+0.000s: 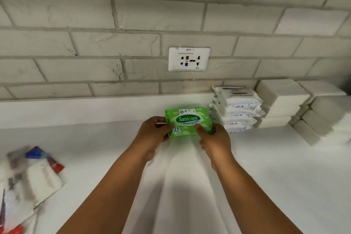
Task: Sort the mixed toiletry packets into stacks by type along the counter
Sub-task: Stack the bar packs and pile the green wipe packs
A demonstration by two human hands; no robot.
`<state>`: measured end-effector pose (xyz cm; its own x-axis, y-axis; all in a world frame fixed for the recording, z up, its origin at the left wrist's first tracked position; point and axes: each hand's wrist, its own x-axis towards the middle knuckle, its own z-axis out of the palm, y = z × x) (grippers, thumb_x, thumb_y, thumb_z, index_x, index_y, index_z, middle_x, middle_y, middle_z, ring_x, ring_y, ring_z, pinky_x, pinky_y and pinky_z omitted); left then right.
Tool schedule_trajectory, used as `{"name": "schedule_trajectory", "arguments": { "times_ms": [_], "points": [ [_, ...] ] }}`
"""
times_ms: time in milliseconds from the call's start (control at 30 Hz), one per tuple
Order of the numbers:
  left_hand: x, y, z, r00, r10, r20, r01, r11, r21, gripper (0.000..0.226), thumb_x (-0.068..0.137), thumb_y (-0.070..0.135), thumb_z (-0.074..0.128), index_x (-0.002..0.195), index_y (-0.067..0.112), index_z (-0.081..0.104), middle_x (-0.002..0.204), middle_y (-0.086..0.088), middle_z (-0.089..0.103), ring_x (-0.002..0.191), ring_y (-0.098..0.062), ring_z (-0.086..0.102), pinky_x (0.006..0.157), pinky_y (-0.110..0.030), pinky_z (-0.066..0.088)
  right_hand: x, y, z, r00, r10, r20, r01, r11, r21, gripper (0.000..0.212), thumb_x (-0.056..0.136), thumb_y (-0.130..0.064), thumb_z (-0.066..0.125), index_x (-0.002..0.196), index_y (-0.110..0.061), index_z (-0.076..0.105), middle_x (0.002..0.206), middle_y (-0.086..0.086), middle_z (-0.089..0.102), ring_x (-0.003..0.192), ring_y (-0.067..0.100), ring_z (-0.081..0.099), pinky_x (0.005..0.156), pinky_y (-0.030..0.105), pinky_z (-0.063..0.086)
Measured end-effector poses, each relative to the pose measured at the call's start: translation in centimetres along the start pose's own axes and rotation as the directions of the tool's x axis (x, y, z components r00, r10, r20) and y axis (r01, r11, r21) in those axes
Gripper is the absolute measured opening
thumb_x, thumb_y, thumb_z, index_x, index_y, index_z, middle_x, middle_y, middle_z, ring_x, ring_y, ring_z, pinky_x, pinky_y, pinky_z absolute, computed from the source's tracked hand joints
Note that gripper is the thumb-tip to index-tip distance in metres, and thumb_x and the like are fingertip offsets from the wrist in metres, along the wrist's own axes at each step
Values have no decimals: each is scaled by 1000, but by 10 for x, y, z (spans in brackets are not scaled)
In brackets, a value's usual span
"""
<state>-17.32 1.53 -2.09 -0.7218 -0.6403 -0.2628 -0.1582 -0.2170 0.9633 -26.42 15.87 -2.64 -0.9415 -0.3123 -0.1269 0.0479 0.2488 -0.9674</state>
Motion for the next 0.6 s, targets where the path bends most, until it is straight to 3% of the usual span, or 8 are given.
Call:
{"name": "schedule_trajectory", "arguments": {
  "times_ms": [67, 233, 333, 433, 533, 600],
  "points": [
    [15, 3, 5, 1000, 9, -19, -9, 1000, 2, 16, 89, 2, 63, 105, 2, 62, 104, -18, 70, 91, -27, 70, 84, -37, 58, 15, -3, 2, 999, -44, -17, 42, 991, -130, 29, 79, -47, 69, 90, -22, 60, 82, 1, 67, 78, 27, 65, 74, 42, 53],
    [44, 4, 15, 996, 40, -75, -33, 996, 84, 14, 86, 2, 67, 99, 1, 65, 101, -21, 70, 87, -28, 68, 84, -41, 58, 44, 0, 6, 991, -134, -12, 124, 946, -299, 51, 87, -43, 63, 128, -15, 53, 120, 4, 63, 111, 26, 59, 82, 25, 41],
    [50, -1, 14, 993, 56, -104, -40, 988, 147, 8, 83, 4, 70, 91, 5, 67, 96, -21, 71, 84, -33, 67, 86, -49, 56, 52, 9, 11, 979, -202, -10, 179, 887, -425, 57, 88, -47, 58, 131, -11, 49, 128, 8, 57, 118, 29, 54, 88, 30, 44],
    [52, -7, 11, 986, 72, -152, -45, 984, 173, 7, 82, 4, 71, 89, 6, 68, 91, -19, 72, 81, -30, 68, 84, -48, 57, 50, 10, 16, 970, -242, 4, 204, 809, -552, 59, 90, -50, 53, 131, -8, 47, 131, 11, 50, 121, 30, 49, 90, 36, 45],
    [52, -10, 10, 979, 78, -187, -43, 983, 181, 10, 82, 7, 71, 91, 8, 69, 88, -11, 72, 84, -28, 70, 81, -41, 59, 44, 7, 15, 962, -272, 31, 223, 711, -668, 57, 92, -51, 49, 129, -9, 46, 128, 11, 44, 115, 31, 51, 83, 36, 47],
    [49, -11, 11, 966, 119, -229, -55, 962, 267, 14, 83, 15, 71, 96, 12, 67, 90, -3, 70, 83, -21, 66, 71, -28, 54, 37, 5, 14, 934, -356, 41, 263, 603, -753, 53, 92, -50, 48, 127, -10, 47, 126, 11, 42, 112, 30, 50, 81, 37, 47]
  ]
}}
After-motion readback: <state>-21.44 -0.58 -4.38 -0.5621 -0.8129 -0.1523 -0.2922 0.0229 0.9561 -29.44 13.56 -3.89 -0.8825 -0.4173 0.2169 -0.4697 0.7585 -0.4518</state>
